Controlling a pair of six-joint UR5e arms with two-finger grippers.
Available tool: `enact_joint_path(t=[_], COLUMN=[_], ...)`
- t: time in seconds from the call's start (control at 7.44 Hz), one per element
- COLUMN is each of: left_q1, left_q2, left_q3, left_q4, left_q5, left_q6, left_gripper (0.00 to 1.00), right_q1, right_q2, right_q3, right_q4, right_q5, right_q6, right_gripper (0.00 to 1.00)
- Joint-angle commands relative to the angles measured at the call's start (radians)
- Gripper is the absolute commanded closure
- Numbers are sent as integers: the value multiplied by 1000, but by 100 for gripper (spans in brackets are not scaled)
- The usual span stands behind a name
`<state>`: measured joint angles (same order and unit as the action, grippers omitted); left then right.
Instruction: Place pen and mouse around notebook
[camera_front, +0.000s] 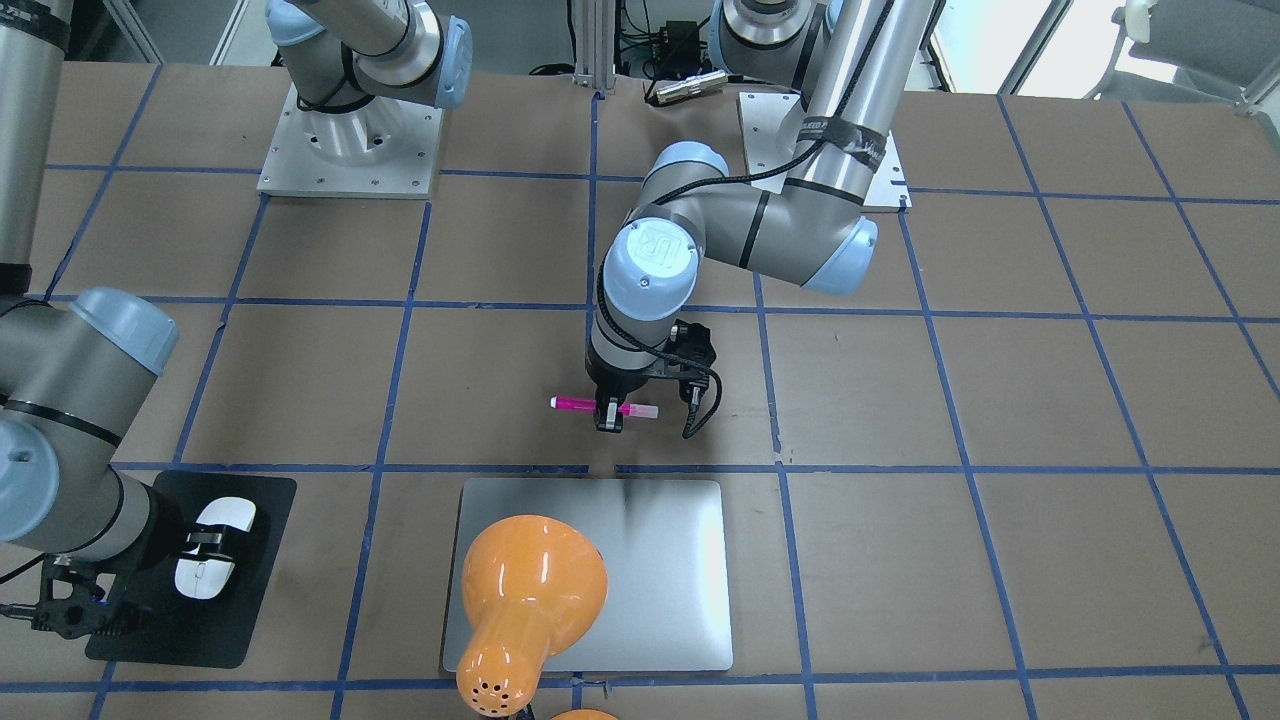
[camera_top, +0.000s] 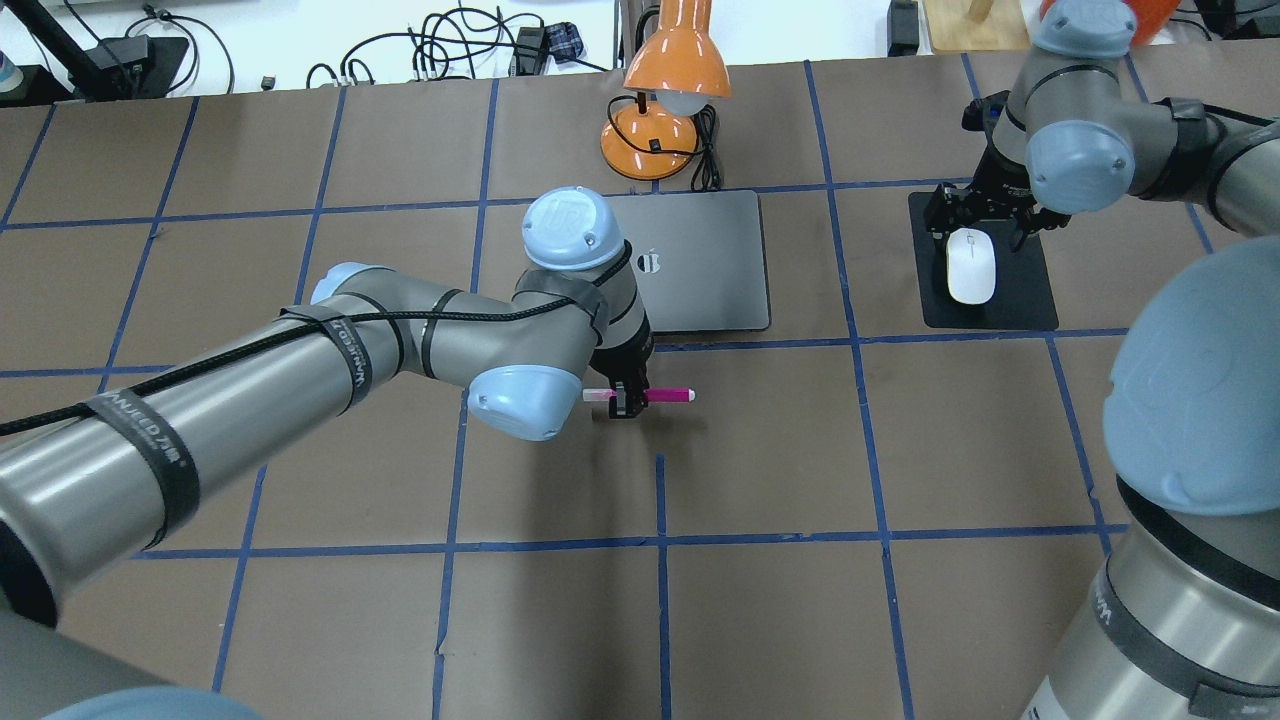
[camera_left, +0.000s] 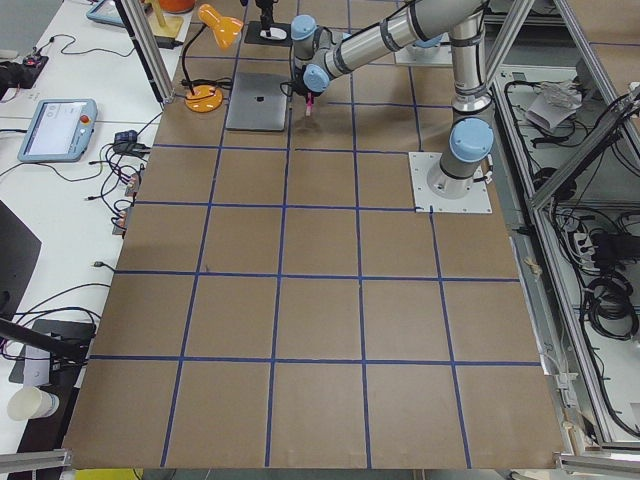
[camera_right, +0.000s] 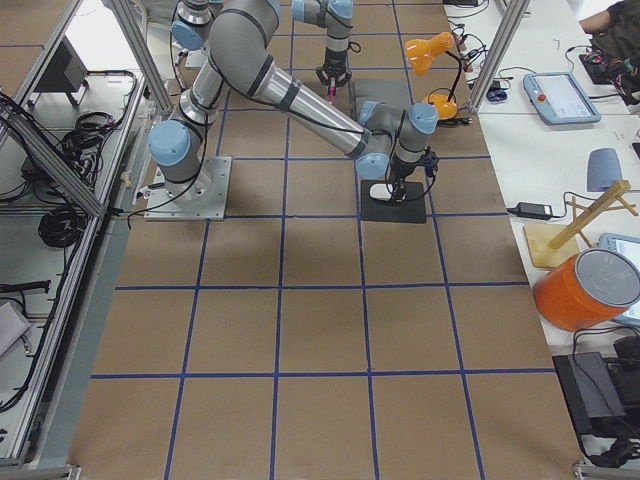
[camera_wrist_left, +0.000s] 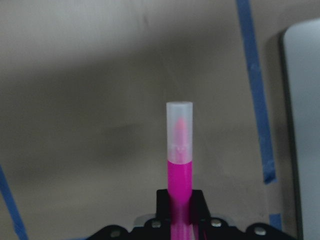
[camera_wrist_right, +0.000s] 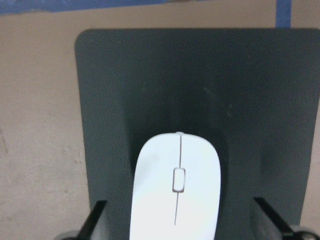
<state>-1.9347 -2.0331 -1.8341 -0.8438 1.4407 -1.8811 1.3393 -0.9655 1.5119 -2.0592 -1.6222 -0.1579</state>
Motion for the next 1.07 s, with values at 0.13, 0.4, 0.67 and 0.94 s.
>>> enact_joint_path(t=[0.13,0.4,0.67,0.94], left_q1=[-41,-33,-33,-32], left_q2=[-18,-3,-8,-9], left_q3=[33,15,-2,19], left_q4=[-23,-29,-43,-41], left_q5=[-3,0,33,43], left_q6=[-33,-13,20,17], left_gripper=[100,100,100,1], right_q1=[67,135,162,210], right_q2=[-86,-195,-292,-372], right_q3=[-116,-108,-107,-105], right_q4=[192,279,384,450], right_q5=[-4,8,53,68], right_q6=[8,26,72,136], right_gripper=[0,0,0,0])
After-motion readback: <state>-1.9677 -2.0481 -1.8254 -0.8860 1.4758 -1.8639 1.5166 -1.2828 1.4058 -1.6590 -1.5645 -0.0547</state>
